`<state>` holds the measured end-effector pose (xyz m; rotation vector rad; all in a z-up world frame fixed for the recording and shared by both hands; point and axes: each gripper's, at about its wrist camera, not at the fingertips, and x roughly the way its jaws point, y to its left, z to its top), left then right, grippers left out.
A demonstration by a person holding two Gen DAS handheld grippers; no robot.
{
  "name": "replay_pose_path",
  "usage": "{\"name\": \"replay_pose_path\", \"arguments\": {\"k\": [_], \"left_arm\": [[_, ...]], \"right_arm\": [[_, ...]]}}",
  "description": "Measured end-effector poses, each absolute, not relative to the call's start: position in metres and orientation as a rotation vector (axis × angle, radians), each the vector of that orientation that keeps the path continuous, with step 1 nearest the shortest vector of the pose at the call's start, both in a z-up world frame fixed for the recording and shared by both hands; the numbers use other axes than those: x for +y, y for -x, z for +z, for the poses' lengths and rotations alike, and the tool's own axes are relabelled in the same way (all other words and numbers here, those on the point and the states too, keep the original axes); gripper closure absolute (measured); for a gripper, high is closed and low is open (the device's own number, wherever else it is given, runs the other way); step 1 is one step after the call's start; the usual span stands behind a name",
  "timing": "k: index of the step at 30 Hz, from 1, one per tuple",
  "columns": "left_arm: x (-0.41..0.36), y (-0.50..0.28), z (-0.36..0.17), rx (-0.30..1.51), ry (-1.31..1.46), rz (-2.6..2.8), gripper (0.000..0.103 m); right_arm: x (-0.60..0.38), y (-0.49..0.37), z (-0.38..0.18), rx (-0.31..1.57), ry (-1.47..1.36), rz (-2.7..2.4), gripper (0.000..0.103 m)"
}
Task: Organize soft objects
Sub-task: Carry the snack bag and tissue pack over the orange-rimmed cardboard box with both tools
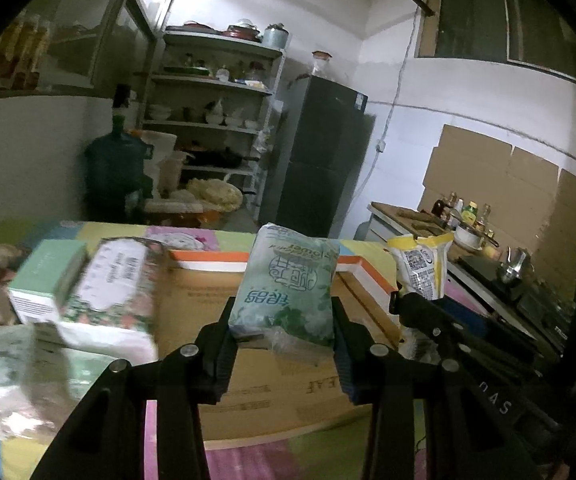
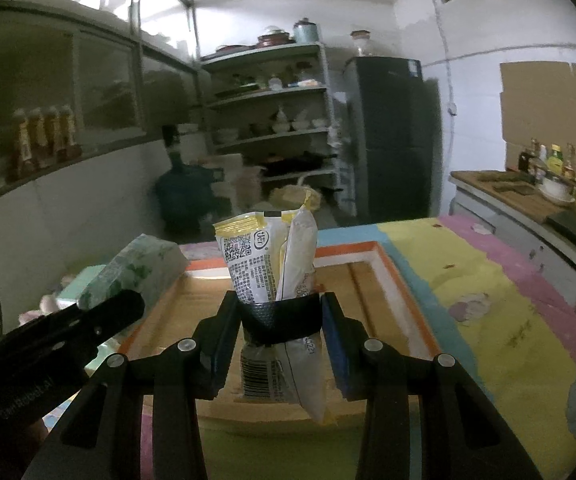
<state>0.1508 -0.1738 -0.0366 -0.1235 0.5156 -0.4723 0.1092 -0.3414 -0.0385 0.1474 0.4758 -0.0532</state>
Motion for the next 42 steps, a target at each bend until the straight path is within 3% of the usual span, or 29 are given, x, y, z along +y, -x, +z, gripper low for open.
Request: {"name": "replay_pose_path", "arguments": {"k": [35,42], "left_arm": [[-0.263,-0.207,-0.106,0.837,0.09,-0.518,0.061],[-0.264,-0.21,-0.109,0.859,0.096,-0.51,0.056]], "right_arm": [[-0.421,-0.169,-0.094,0.734,-0.264,-0.061,0.061],[-0.425,-0.172,-0.096,0.744,-0.282,-0.052,0.06]]}}
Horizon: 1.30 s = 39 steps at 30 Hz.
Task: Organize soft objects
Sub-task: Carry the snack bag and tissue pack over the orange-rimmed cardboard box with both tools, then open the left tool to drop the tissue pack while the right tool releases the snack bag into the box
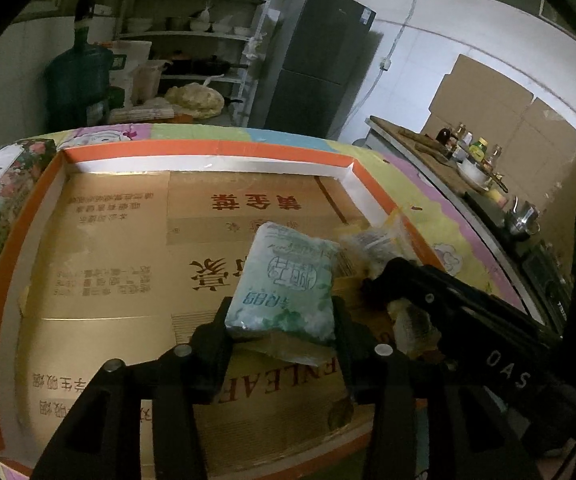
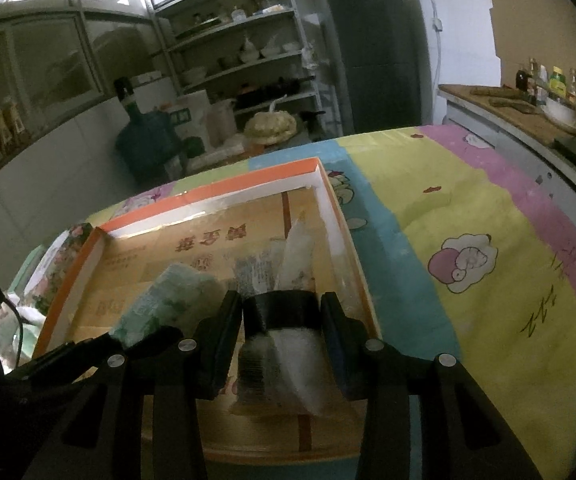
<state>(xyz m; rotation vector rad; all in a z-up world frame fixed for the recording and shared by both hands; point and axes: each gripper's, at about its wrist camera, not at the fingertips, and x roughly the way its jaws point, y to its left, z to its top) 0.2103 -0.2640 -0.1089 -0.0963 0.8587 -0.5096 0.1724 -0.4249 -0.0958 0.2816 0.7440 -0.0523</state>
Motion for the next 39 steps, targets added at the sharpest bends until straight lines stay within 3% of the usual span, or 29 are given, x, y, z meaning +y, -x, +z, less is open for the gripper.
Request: {"name": "replay_pose_path", "arguments": {"k": [7,9,21,26,29,39], "left_arm": [[-0.257,-0.208,-0.107,0.869,0.119,-0.507,0.048],[-0.257,-0.206,-0.105,0.869,0.112,-0.517,0.042],[-0.237,-0.187,-0.083,0.756,0.13,-0.518,0.019],[-0.22,-0.171,-0.062,0.612,0.115,-0.496,0.017],[-0.209,-0.166,-0.054,0.568,0.121,-0.477,0.013],[-0.147,-0.159,-0.04,0.569,0.177,-0.365,0.013]], "right_arm": [[-0.424,-0.166,-0.091,0.71,-0.284,-0.057,0.048],[-0.423,-0.164,-0.089,0.702,-0.284,-0.061,0.044],[-0.424,-0.141,-0.072,0.625,-0.329,-0.063,0.044],[-0.417,-0.132,-0.065,0.595,-0.323,-0.074,0.043],[-0.409,-0.127,-0.062,0.582,-0.316,-0.078,0.03],[-0.365,-0.121,-0.05,0.556,-0.269,-0.032,0.029]]}}
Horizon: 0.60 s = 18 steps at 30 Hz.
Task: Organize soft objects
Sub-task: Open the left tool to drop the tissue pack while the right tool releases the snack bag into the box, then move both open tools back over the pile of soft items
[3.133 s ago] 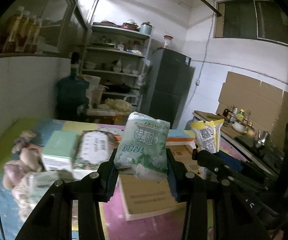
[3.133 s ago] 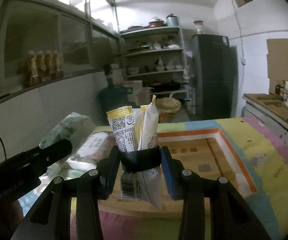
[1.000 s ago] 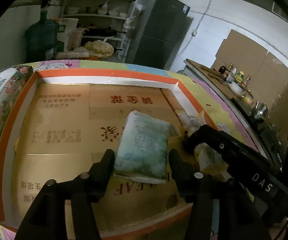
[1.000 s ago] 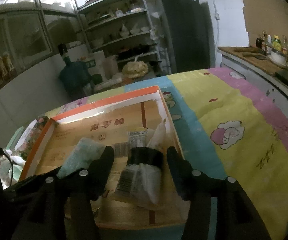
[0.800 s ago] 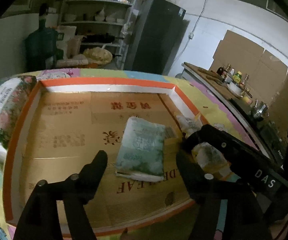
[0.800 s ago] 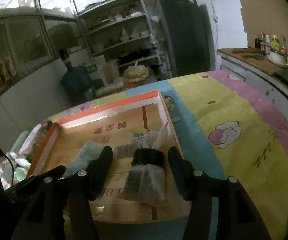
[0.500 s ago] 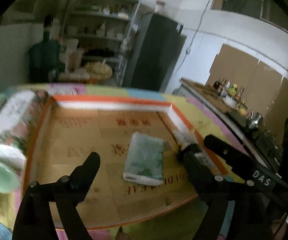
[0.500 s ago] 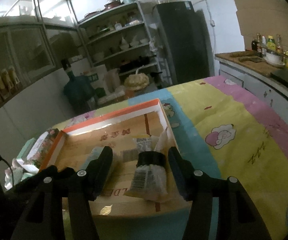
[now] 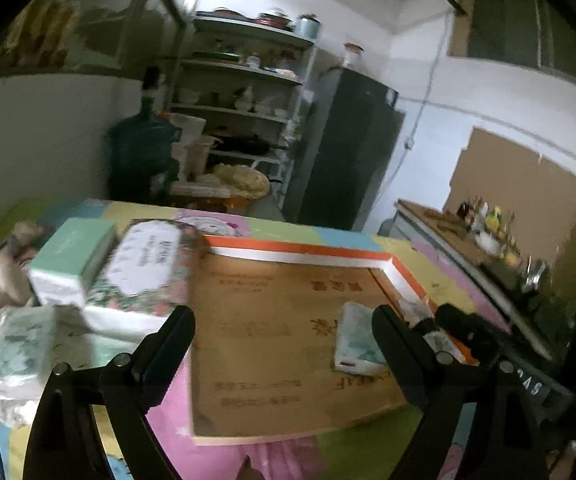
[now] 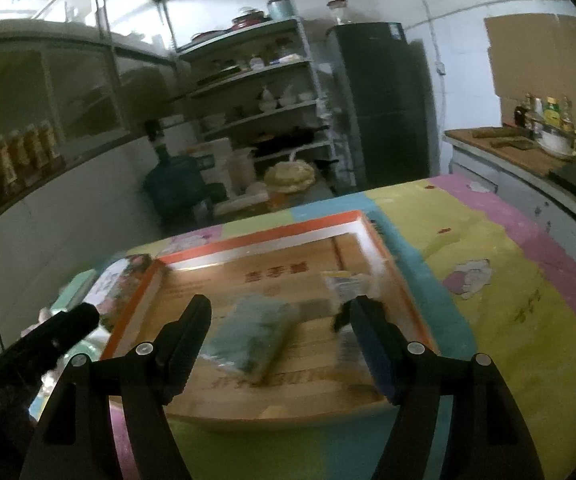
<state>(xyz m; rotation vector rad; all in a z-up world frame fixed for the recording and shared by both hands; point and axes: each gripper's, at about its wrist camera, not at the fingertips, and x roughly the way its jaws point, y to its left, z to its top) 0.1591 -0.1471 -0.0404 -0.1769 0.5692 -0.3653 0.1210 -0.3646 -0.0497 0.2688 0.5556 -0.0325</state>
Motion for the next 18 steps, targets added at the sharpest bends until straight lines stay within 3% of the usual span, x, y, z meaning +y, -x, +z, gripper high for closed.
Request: {"name": "replay_pose_path", "arguments": {"k": [18], "left_arm": [[-0.062,-0.125,-0.022,0.412,0.106,-0.207,0.017]], "right_arm": [[-0.27,-0.121,-0.033,0.53,-0.201,0.095,0.029]]}}
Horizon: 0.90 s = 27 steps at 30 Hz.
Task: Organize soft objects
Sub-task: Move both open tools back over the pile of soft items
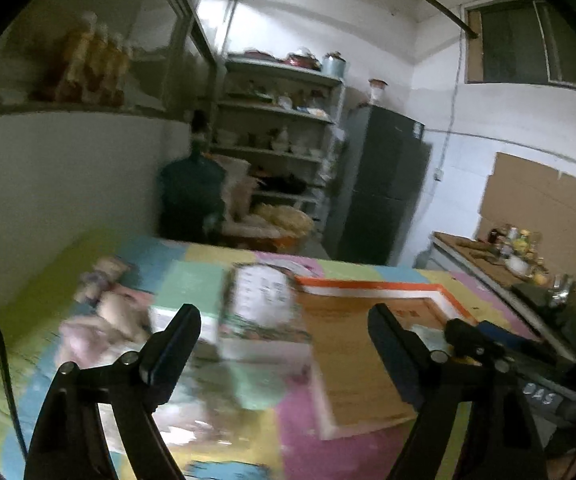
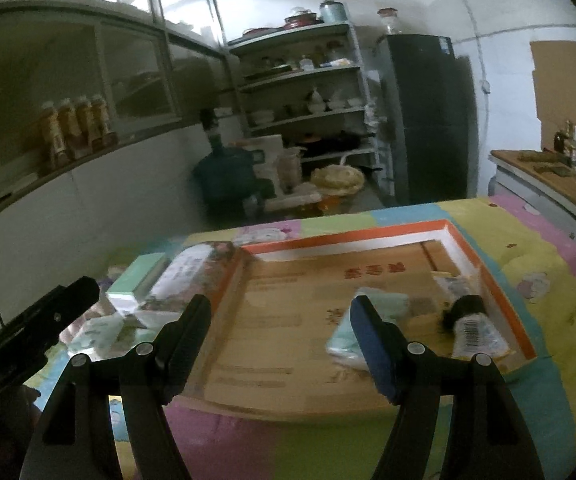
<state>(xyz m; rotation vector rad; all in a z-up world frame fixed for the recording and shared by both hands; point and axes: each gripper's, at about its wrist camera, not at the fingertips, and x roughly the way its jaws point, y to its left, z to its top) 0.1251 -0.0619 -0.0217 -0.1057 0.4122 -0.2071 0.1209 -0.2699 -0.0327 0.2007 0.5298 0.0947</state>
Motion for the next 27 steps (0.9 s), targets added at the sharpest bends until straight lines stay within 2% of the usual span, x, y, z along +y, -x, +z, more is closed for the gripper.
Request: {"name": "replay_pose_path", "arguments": {"k": [5,27], "left_arm": [[-0.037,-0.116,-0.019,0.372,0.054,-0.155,0.017],[0.069,-0.103,-0.03,0.399,0.065,-0.054,0.017]], "right_arm": [[-0.245,-0.12,-0.029,0.521,-0.183,0.115,0.026],[-0.124,-0.13,-0.034,0.561,-0.08,0.307,0.026]]}}
